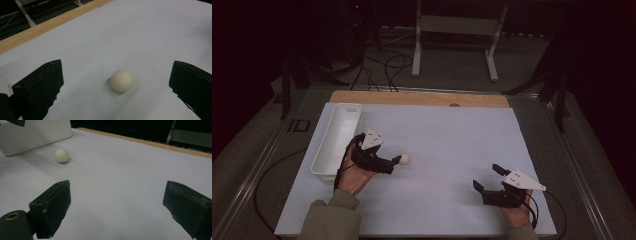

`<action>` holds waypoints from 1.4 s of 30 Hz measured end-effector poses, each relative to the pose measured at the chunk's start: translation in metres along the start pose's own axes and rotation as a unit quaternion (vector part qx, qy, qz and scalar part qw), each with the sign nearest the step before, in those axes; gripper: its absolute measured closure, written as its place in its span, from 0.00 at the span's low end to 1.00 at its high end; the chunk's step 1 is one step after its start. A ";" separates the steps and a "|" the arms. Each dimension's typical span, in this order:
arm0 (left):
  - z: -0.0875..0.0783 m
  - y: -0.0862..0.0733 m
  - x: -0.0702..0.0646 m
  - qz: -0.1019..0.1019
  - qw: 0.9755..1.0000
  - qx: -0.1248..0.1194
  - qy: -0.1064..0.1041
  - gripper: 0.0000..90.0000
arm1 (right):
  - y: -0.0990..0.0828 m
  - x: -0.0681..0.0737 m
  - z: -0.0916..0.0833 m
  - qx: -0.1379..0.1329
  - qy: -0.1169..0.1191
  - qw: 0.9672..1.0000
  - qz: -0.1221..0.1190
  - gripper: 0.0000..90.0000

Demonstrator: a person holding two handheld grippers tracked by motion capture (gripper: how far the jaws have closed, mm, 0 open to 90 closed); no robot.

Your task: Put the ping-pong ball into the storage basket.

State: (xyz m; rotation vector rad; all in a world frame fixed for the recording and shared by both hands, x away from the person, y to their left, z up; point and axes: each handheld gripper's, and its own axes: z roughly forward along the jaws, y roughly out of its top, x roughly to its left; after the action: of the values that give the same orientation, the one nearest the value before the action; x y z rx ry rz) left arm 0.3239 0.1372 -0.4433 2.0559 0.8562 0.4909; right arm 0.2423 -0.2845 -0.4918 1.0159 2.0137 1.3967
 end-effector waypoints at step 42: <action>0.036 0.007 -0.009 0.012 0.999 0.048 -0.014 0.00 | 0.000 0.000 0.000 0.000 -0.001 1.000 -0.002 0.08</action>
State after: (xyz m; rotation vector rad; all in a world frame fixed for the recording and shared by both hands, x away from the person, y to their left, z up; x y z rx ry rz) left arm 0.3425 0.1080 -0.4586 2.1573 0.8536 0.4398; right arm 0.2421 -0.2845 -0.4918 1.0131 2.0142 1.3935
